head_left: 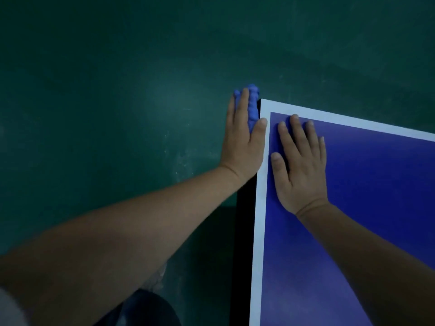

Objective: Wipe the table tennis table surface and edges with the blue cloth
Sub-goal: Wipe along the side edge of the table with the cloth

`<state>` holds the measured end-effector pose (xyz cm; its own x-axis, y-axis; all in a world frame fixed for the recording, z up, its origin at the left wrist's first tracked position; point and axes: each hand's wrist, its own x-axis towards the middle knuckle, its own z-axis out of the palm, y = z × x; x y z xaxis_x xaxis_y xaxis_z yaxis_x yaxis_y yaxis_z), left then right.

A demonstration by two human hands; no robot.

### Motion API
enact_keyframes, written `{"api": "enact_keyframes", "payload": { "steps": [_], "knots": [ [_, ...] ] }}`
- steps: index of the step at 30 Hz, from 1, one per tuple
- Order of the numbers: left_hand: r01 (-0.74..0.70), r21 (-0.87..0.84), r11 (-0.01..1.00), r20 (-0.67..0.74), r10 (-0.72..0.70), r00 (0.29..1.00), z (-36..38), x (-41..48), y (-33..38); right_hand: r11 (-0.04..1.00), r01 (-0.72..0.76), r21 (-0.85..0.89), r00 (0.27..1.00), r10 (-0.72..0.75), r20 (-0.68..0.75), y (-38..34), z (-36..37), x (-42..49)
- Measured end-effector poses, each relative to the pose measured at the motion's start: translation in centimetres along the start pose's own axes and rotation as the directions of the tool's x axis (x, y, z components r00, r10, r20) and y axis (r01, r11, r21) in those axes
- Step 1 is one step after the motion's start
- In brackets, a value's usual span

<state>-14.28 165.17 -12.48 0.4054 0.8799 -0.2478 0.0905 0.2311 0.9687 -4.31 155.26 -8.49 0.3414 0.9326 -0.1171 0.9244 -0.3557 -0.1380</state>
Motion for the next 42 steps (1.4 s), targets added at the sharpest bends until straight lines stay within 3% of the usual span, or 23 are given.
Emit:
{"api": "enact_keyframes", "payload": {
  "steps": [4,8,11,15,21,23,25,26,28,30,31,34,35,37,39,40,42],
  "knots": [
    [-0.091,0.008,0.996,0.028,0.091,0.995,0.0,-6.7,-1.2,1.000,0.012,0.010,1.000,-0.012,-0.011,0.0,0.0,0.0],
    [-0.010,0.012,1.000,0.065,0.009,0.998,-0.3,-13.5,-2.6,1.000,0.023,0.011,0.999,-0.022,-0.028,0.2,0.2,0.1],
    [-0.008,0.021,1.000,0.052,0.007,0.999,0.0,-8.5,-1.7,1.000,0.025,-0.001,0.999,-0.025,-0.031,0.2,0.3,0.2],
    [0.097,0.073,0.993,-0.095,-0.090,0.991,0.0,-1.7,-0.5,1.000,0.018,-0.003,0.999,-0.018,-0.027,0.1,0.1,0.1],
    [-0.175,0.161,0.971,-0.009,0.178,0.984,-0.6,-6.0,-0.8,1.000,0.017,0.004,1.000,-0.017,-0.026,0.1,0.2,0.2],
    [-0.062,0.195,0.979,-0.001,0.064,0.998,-1.4,-3.3,-1.5,1.000,0.015,0.005,1.000,-0.015,-0.020,0.0,0.2,0.2],
    [0.209,0.124,0.970,-0.060,-0.203,0.977,-2.5,0.0,-2.8,1.000,0.015,0.002,1.000,-0.015,-0.019,0.0,0.1,0.2],
    [0.259,0.090,0.962,-0.096,-0.251,0.963,-3.0,0.7,-2.6,1.000,0.011,0.001,1.000,-0.011,-0.019,0.0,0.1,0.0],
    [0.070,0.110,0.991,-0.159,-0.052,0.986,-3.1,0.3,-1.4,1.000,0.011,0.013,0.999,-0.010,-0.033,0.1,0.2,0.0],
    [-0.132,0.176,0.976,-0.077,0.147,0.986,-2.1,-1.4,-1.4,1.000,0.017,0.008,0.999,-0.017,-0.028,0.2,0.2,0.3],
    [-0.139,0.197,0.970,-0.015,0.145,0.989,-1.8,-1.8,-1.8,1.000,0.017,0.002,1.000,-0.017,-0.022,0.1,0.2,0.4],
    [0.249,0.068,0.966,-0.062,-0.245,0.967,-2.7,-1.6,-3.5,1.000,0.008,0.011,1.000,-0.008,-0.018,0.1,0.1,0.1],
    [0.235,0.072,0.969,-0.111,-0.226,0.968,-3.3,-1.8,-3.2,1.000,0.008,0.017,1.000,-0.008,-0.026,0.1,0.1,0.0],
    [0.062,0.124,0.990,-0.137,-0.045,0.990,-3.5,-2.1,-2.6,1.000,0.014,0.017,0.999,-0.013,-0.034,0.2,0.2,0.2],
    [-0.069,0.161,0.984,-0.008,0.071,0.997,-2.6,-2.5,-2.2,1.000,0.019,0.005,0.999,-0.019,-0.030,0.3,0.3,0.2],
    [-0.025,0.175,0.984,0.046,0.017,0.999,-2.3,-2.3,-2.4,1.000,0.016,0.002,1.000,-0.016,-0.027,0.3,0.2,0.2],
    [0.237,0.077,0.968,0.010,-0.239,0.971,-2.7,-1.3,-2.8,1.000,0.010,0.011,1.000,-0.010,-0.030,0.2,0.1,0.1]
  ]
}}
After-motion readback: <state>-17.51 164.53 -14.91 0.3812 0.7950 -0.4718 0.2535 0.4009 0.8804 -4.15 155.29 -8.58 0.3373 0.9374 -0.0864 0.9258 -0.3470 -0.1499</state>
